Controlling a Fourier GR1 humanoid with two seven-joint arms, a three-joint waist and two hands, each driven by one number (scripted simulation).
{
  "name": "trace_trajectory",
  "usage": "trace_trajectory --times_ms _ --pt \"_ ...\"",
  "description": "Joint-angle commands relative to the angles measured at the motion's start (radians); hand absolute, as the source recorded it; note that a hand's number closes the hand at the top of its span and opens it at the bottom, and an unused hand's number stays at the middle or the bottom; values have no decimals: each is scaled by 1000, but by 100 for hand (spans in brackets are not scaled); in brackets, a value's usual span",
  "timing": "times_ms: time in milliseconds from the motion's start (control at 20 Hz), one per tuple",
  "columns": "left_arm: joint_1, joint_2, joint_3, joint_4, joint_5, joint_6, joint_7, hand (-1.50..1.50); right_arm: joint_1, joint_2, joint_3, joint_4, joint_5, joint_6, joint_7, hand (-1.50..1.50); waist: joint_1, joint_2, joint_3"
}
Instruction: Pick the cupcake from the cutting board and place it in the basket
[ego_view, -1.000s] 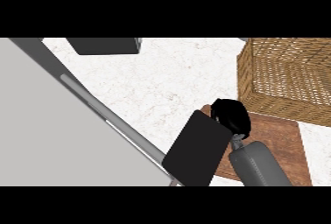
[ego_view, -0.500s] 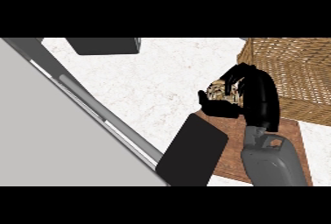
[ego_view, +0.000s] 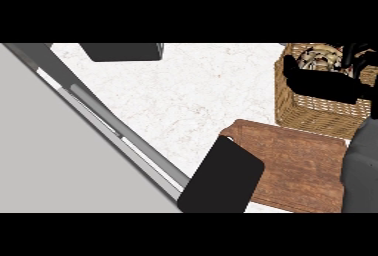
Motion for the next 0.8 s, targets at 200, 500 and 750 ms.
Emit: trace_trajectory --times_ms 200,500,750 --pt "46 -23 -8 18 18 -24 34 0 -137 -166 -209 81 -122 116 40 150 12 14 -23" --pt "42 -19 -4 75 -8 -33 0 0 -144 -301 -317 234 -191 143 -74 150 10 18 -23" --pt "-1 -62 -41 83 -45 -6 9 0 -125 -308 -310 427 -159 36 -235 150 26 26 -23"
